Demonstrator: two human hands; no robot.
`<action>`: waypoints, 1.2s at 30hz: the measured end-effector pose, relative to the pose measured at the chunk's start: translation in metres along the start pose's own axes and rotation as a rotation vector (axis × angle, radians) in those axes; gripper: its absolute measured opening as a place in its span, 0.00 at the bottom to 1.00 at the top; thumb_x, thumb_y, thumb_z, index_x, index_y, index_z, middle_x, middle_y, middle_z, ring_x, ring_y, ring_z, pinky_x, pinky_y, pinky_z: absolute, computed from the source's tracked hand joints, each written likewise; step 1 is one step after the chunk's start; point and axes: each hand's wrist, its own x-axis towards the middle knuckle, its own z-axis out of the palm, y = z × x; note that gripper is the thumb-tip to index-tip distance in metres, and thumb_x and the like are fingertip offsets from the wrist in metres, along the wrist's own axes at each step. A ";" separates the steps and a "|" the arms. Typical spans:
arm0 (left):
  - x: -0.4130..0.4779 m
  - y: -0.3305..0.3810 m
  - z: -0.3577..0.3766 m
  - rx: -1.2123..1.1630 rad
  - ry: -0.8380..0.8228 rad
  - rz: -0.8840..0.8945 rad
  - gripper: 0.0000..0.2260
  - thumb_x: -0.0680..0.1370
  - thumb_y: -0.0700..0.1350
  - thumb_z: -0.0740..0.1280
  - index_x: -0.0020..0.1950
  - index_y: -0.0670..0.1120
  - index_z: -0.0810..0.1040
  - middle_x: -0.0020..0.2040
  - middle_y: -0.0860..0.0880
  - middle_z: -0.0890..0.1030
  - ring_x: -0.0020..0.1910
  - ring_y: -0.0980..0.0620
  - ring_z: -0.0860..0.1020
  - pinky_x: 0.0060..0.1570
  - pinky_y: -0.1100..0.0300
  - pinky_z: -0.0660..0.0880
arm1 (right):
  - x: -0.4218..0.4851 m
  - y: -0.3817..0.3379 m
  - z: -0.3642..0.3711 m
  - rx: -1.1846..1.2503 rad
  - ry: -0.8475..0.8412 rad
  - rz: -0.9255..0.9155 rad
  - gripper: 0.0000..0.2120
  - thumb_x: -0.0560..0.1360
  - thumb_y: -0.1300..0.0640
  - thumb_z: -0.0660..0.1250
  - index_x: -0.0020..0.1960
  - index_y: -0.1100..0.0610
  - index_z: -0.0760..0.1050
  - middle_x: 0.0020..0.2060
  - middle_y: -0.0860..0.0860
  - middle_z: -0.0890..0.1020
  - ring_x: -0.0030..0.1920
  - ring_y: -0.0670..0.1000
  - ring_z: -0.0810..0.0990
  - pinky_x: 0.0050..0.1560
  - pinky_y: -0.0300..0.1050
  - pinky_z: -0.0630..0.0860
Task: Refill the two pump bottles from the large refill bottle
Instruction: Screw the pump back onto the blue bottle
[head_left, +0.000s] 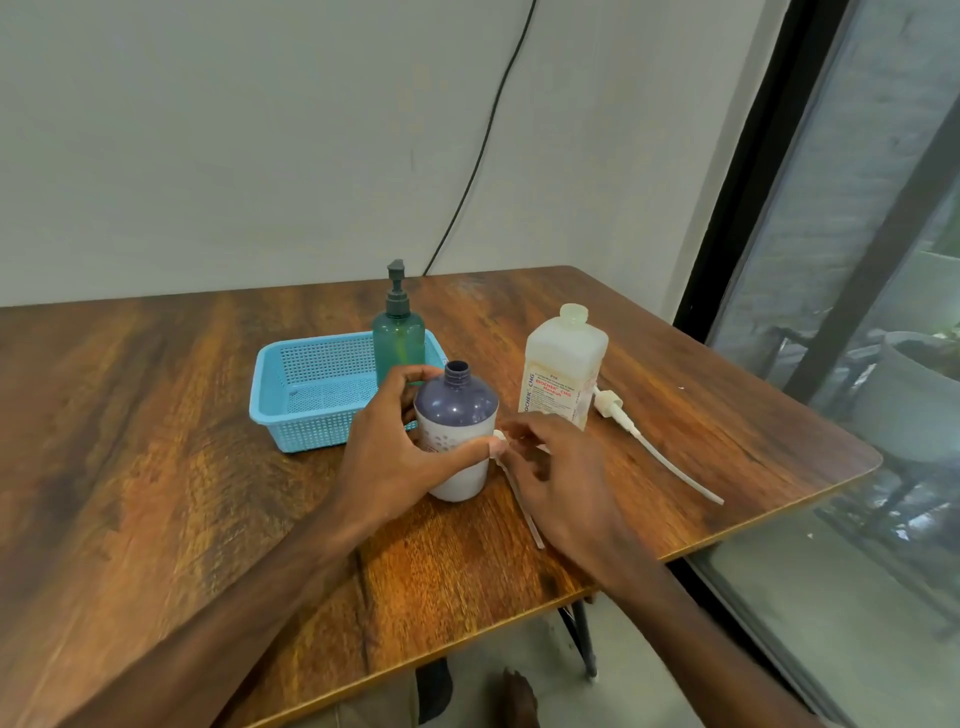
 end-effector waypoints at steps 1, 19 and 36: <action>0.000 0.000 -0.001 -0.005 0.002 0.002 0.37 0.61 0.58 0.84 0.65 0.57 0.71 0.56 0.67 0.77 0.54 0.76 0.75 0.46 0.78 0.74 | 0.006 -0.001 0.003 -0.036 -0.052 -0.004 0.12 0.80 0.52 0.66 0.63 0.48 0.77 0.58 0.44 0.80 0.55 0.42 0.77 0.52 0.40 0.79; -0.003 -0.003 0.000 0.008 0.005 0.019 0.36 0.63 0.57 0.84 0.66 0.56 0.70 0.56 0.66 0.78 0.55 0.75 0.76 0.47 0.78 0.72 | 0.024 -0.032 -0.035 0.053 0.138 0.057 0.13 0.74 0.53 0.75 0.58 0.48 0.80 0.50 0.41 0.83 0.46 0.39 0.81 0.41 0.33 0.80; -0.002 -0.009 0.003 -0.031 0.021 0.033 0.36 0.62 0.62 0.83 0.65 0.59 0.71 0.58 0.62 0.81 0.57 0.66 0.80 0.50 0.69 0.79 | 0.072 -0.131 -0.064 0.437 0.320 -0.286 0.17 0.75 0.56 0.75 0.62 0.57 0.79 0.55 0.48 0.85 0.52 0.42 0.84 0.50 0.39 0.83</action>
